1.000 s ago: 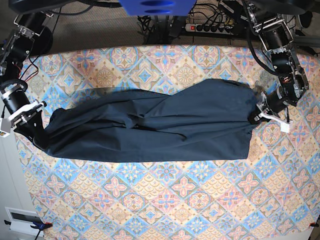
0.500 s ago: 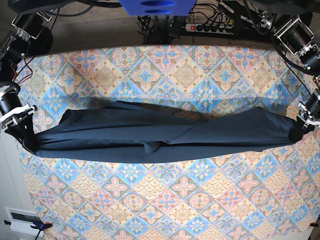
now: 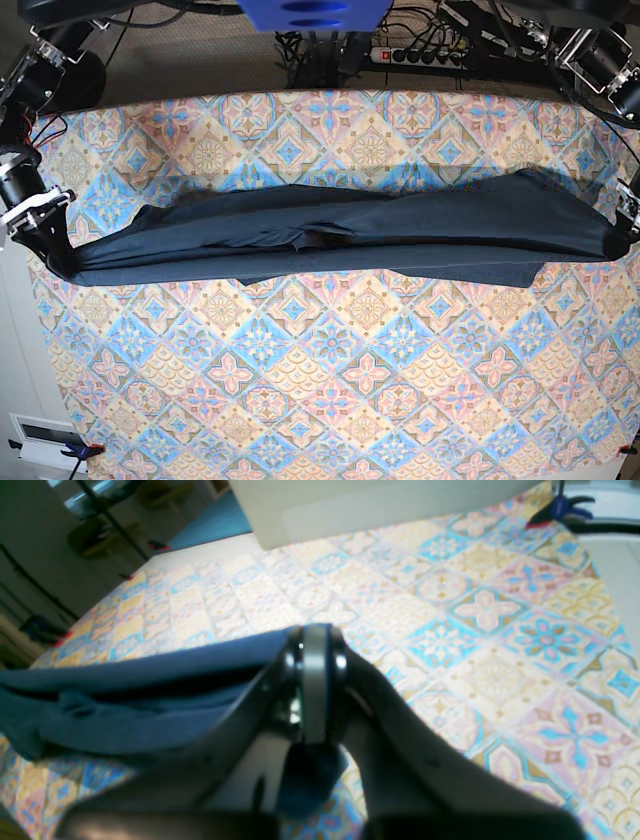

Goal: Layout the t-shirt on the table in an organized manner, then fold the t-shirt properly
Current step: 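Lift the stretched shirt with both grippers and shake it, then swing the held shirt with both grippers and lay it down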

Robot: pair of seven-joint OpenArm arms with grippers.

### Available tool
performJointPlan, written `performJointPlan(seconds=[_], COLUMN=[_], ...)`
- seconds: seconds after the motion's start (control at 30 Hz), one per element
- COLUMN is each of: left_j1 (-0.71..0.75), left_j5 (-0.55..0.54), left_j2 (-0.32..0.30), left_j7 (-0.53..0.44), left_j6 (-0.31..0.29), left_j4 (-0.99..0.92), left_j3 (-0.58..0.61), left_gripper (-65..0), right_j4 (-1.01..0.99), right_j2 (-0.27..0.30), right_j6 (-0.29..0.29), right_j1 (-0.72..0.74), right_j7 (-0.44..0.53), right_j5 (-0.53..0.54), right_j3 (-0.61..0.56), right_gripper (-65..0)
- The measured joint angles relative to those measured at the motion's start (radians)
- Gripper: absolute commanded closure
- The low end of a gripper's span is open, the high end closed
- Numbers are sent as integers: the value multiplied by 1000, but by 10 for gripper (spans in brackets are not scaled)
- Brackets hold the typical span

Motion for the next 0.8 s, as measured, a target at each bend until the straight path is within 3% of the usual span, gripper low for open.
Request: performJointPlan(seconds=[0.1, 0.23, 0.37, 0.43, 0.6, 0.8], left_j1=[14, 29, -62, -143, -369, -671], left_j5=[0, 85, 138, 166, 321, 398], left_j2=[-1, 8, 62, 86, 146, 200], left_j7=[-7, 17, -53, -46, -50, -50], left_j6=[0, 1, 10, 0, 5, 2], left_j4=[1, 2, -1, -2, -5, -121], left_j3=[0, 115, 207, 248, 378, 380], left_gripper=[0, 0, 0, 0, 0, 0], right_j4=[-2, -13, -74, -127, -357, -681], right_j2=[2, -2, -7, -1, 7, 38], right_j6=[-7, -1, 4, -5, 3, -7], right_j1=[1, 5, 67, 189, 512, 859], right_j7=[-75, -94, -91, -84, -35, -68], right_j5=[-13, -16, -162, -247, -261, -303], right_j3=[-36, -154, -196, -241, -329, -381], right_gripper=[-2, -2, -1, -1, -1, -2])
